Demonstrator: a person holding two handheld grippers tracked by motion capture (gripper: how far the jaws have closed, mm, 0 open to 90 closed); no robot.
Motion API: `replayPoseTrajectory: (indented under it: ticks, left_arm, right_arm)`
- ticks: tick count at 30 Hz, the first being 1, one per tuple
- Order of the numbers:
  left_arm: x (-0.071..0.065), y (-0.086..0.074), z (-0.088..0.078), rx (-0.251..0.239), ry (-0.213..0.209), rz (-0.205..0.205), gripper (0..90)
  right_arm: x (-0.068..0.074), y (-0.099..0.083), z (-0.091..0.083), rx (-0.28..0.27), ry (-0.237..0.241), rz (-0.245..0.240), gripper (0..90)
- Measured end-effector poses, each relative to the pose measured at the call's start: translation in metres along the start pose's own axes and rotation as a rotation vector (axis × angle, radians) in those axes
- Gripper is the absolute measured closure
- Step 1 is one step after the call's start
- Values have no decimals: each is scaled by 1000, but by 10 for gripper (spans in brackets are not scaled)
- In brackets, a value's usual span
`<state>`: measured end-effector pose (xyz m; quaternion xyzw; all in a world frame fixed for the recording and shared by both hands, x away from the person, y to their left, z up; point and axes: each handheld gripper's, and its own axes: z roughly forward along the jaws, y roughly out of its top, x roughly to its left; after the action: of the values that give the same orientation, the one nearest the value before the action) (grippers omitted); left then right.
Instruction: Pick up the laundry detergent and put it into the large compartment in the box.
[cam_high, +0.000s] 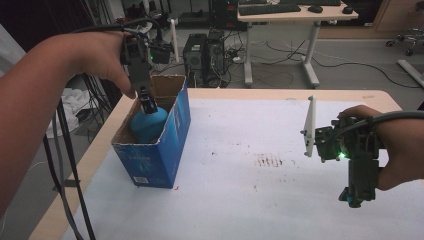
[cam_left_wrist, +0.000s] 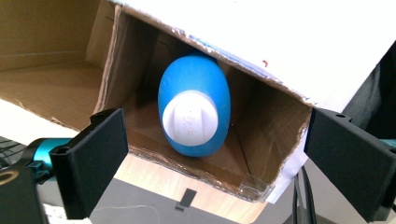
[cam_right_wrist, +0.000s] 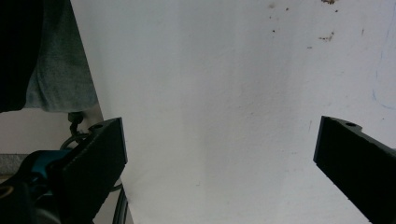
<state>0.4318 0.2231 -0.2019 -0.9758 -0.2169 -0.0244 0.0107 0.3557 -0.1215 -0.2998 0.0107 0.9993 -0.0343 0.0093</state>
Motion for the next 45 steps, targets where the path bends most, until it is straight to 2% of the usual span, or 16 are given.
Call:
replayPoseTrajectory:
  ticks: [2, 3, 9, 11, 13, 15, 18, 25, 30, 35, 37, 38, 39, 41, 43, 45]
  left_arm:
    - [-3, 4, -4, -7, 10, 19, 42]
    - [-6, 6, -6, -10, 12, 25, 27]
    - [-20, 24, -15, -11, -8, 100, 17]
    - [-26, 32, -17, -17, 14, 144, 17]
    - [-32, 39, -16, -17, 0, 178, 17]
    - [-37, 47, -14, -14, 9, 218, 17]
    - [-43, 58, -9, 1, 8, 248, 17]
    - [-53, 81, 1, 3, -2, 322, 17]
    - [-57, 94, 9, 6, -1, 354, 17]
    - [-63, 103, 17, 16, -23, 374, 17]
    - [-64, 105, 19, 15, -30, 374, 17]
    - [-64, 106, 20, 14, -30, 377, 17]
    - [-63, 107, 21, 12, -32, 376, 17]
    - [-61, 109, 23, -1, -38, 369, 17]
    - [-59, 112, 25, -7, -39, 360, 17]
    - [-58, 114, 26, -12, -41, 358, 17]
  right_arm:
    - [-1, 1, 2, 1, 0, -16, 16]
    - [-1, 1, 2, 2, 2, -6, 16]
    - [-3, 1, 2, 11, 13, -1, 16]
    - [-4, 2, 3, 9, 15, 2, 16]
    - [-5, 2, 3, 10, 17, 1, 16]
    - [-7, 1, 2, 7, 17, 2, 16]
    - [-8, 2, 0, 6, 15, 2, 16]
    - [-12, 2, -7, -6, 11, 15, 16]
    - [-14, 0, -6, 4, 16, 22, 16]
    - [-15, -1, -7, -4, 10, 29, 16]
    - [-14, -1, -8, 4, 15, 35, 16]
    - [-15, -1, -8, 7, 6, 16, 16]
    - [-14, -1, -9, 3, 5, 28, 16]
    - [-15, -1, -11, 0, 1, 9, 16]
    - [-14, -2, -13, 2, 9, 31, 16]
    - [-15, -3, -13, -8, 5, 32, 16]
